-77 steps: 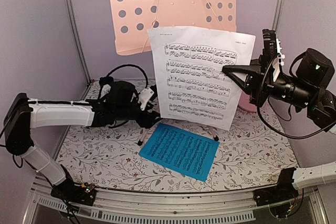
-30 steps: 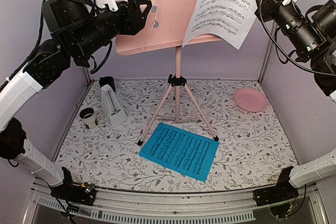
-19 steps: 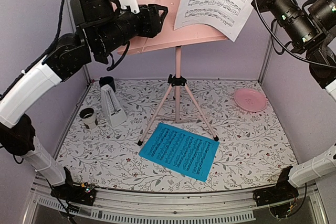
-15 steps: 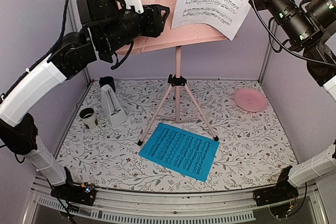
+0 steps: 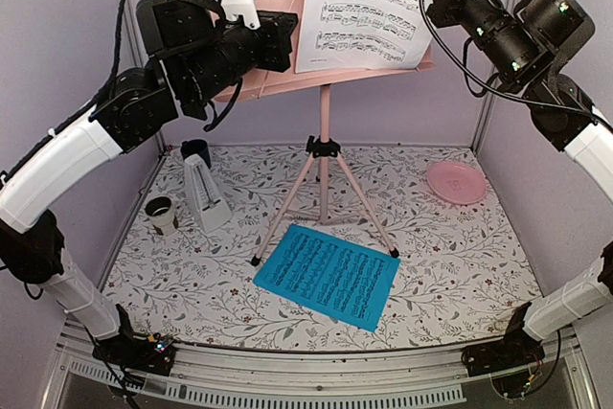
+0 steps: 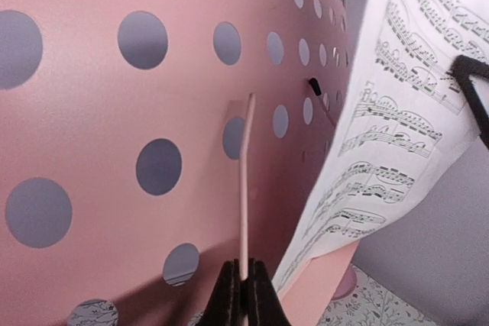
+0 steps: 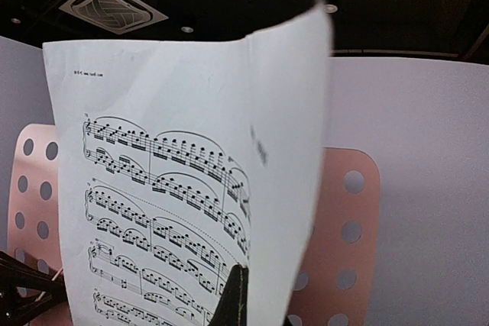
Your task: Set up the instrument practice props
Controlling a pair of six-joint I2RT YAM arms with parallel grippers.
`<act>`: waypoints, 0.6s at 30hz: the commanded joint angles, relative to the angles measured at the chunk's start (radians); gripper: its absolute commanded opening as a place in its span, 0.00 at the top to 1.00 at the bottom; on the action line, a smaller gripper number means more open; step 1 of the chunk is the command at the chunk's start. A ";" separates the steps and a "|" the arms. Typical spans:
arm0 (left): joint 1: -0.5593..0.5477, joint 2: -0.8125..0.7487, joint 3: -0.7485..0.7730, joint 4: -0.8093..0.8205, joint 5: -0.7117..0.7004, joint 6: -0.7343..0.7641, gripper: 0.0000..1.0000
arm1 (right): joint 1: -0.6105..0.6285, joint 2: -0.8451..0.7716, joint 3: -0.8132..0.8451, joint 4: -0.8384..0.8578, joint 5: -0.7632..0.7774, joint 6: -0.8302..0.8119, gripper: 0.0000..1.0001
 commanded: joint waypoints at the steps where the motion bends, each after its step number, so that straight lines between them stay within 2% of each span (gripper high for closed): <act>1: 0.012 -0.038 -0.031 0.080 0.007 0.032 1.00 | -0.017 0.003 0.023 0.033 0.052 -0.004 1.00; 8: 0.011 -0.073 -0.136 0.217 0.041 0.082 1.00 | -0.040 0.000 0.013 0.051 0.085 -0.016 1.00; 12: 0.012 -0.084 -0.190 0.295 0.104 0.139 1.00 | -0.041 0.003 0.007 0.053 -0.006 -0.020 1.00; 18: 0.010 -0.083 -0.201 0.309 0.196 0.194 1.00 | -0.043 0.030 0.008 0.072 -0.153 -0.025 1.00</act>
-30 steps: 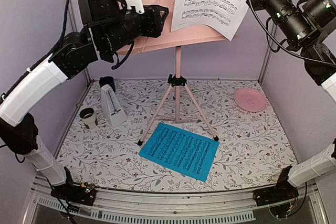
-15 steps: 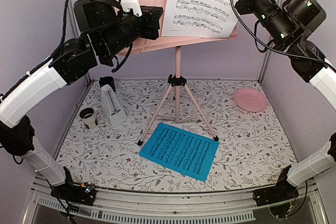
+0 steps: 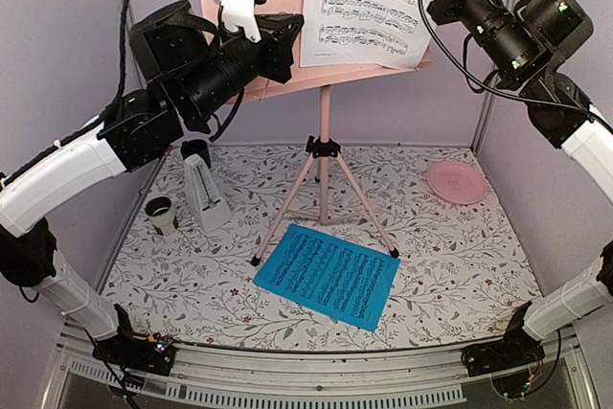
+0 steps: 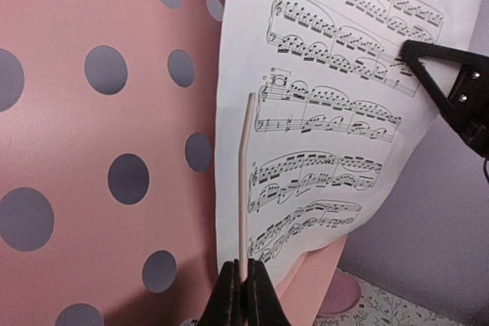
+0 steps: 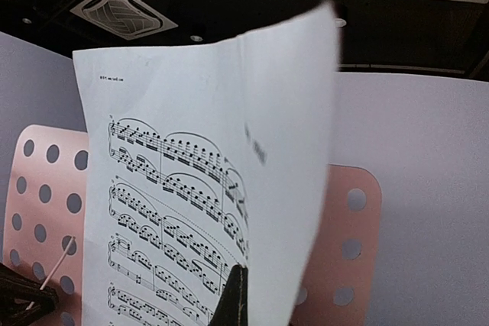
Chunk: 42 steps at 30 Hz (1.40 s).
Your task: Set up the instrument practice props
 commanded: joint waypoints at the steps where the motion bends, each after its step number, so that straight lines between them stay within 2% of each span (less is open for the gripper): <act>1: 0.006 -0.021 -0.019 0.057 0.098 0.054 1.00 | -0.006 0.027 0.009 0.047 -0.122 -0.008 1.00; 20: 0.005 -0.054 -0.066 0.096 0.147 0.123 1.00 | -0.013 0.166 0.199 0.054 -0.345 0.122 1.00; 26: 0.004 -0.064 -0.081 0.109 0.170 0.138 1.00 | -0.032 0.196 0.212 0.047 -0.512 0.119 1.00; 34: 0.002 -0.066 -0.086 0.119 0.187 0.150 1.00 | -0.079 0.260 0.268 0.055 -0.718 0.193 1.00; 42: 0.000 -0.064 -0.090 0.129 0.173 0.158 1.00 | -0.093 0.331 0.330 0.072 -0.787 0.274 1.00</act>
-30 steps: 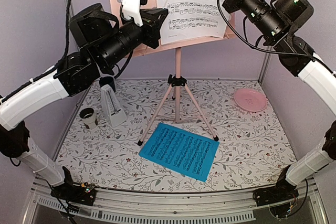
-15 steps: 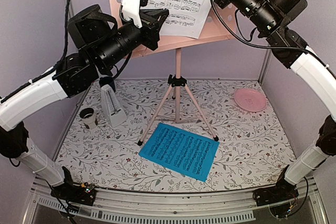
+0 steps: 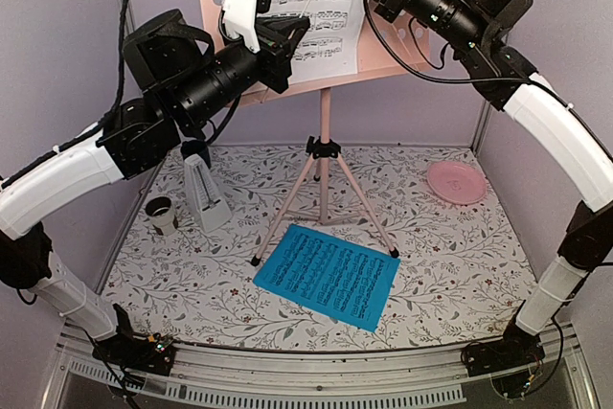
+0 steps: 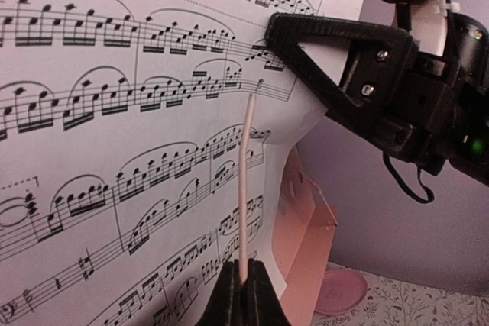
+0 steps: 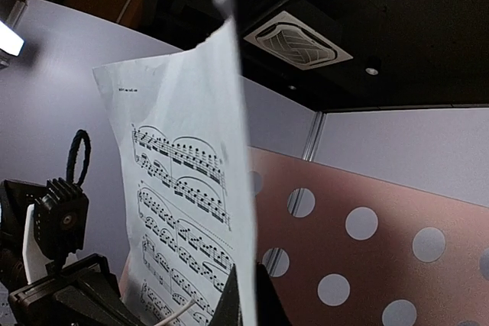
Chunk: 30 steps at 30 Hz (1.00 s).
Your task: Set up the instrument practice props
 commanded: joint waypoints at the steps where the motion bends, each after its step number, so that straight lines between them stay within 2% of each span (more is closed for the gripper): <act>1: -0.003 -0.029 -0.011 0.049 0.023 0.016 1.00 | -0.008 0.029 0.033 0.039 -0.069 0.073 1.00; 13: -0.002 -0.026 -0.010 0.064 0.002 0.025 1.00 | -0.008 0.086 0.097 0.094 -0.114 0.205 1.00; 28: -0.003 -0.013 -0.010 0.063 -0.001 0.033 1.00 | -0.008 0.113 0.099 0.113 -0.185 0.241 1.00; 30: -0.002 -0.013 -0.010 0.063 -0.005 0.034 1.00 | -0.008 0.116 0.099 0.117 -0.189 0.243 0.96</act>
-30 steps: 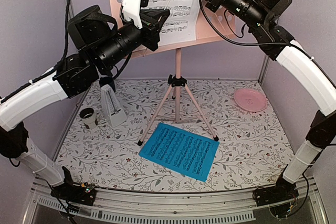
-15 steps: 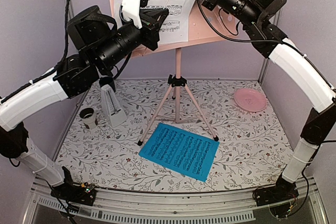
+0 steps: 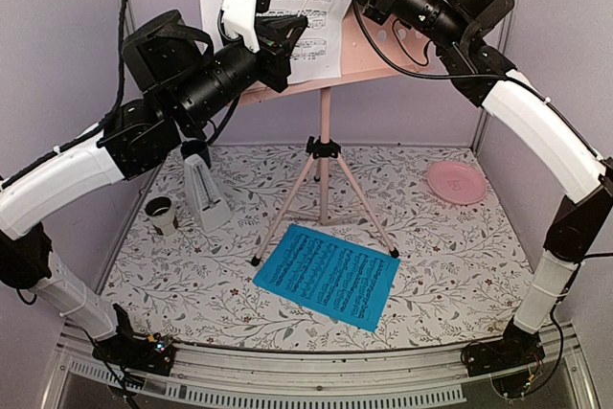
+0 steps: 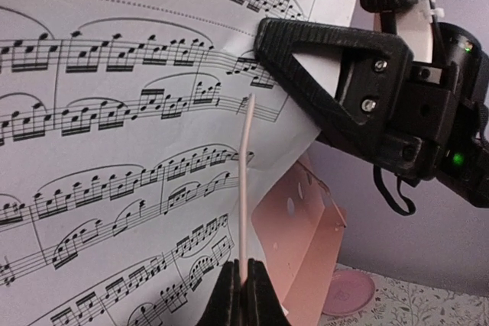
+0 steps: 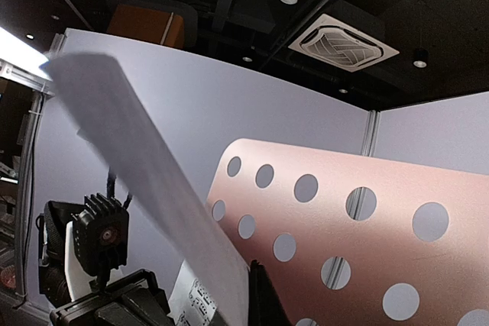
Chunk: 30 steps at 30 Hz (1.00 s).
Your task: Set up the instrument practice props
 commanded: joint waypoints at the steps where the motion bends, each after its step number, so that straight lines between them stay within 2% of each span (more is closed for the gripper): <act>1: -0.002 -0.012 -0.003 0.044 0.014 0.011 1.00 | -0.004 0.014 0.022 0.026 -0.024 0.026 0.94; 2: -0.003 -0.012 -0.003 0.044 0.011 0.011 1.00 | -0.004 0.013 0.022 0.027 -0.024 0.028 0.92; 4: -0.003 -0.011 -0.003 0.044 0.005 0.009 0.99 | -0.004 0.011 0.022 0.027 -0.022 0.028 0.78; 5: -0.003 -0.011 -0.003 0.044 0.000 0.007 0.97 | -0.004 0.010 0.021 0.027 -0.021 0.028 0.75; 7: -0.003 -0.012 -0.005 0.041 0.000 0.009 0.93 | -0.004 0.010 0.021 0.028 -0.019 0.027 0.71; 13: -0.004 -0.022 -0.025 0.043 -0.004 0.000 0.70 | -0.004 0.009 0.020 0.031 -0.018 0.028 0.62; 18: -0.010 -0.032 -0.033 0.039 -0.009 0.000 0.52 | -0.004 0.005 0.019 0.032 -0.012 0.029 0.58; 21: -0.024 -0.037 -0.037 0.041 -0.014 0.006 0.41 | -0.004 0.005 0.019 0.033 -0.009 0.027 0.49; 26: -0.078 -0.050 -0.052 0.077 -0.094 0.079 0.29 | -0.004 -0.005 0.011 0.024 0.016 0.020 0.31; 30: -0.115 -0.069 -0.069 0.108 -0.156 0.120 0.21 | -0.004 -0.026 -0.003 0.014 0.054 0.002 0.24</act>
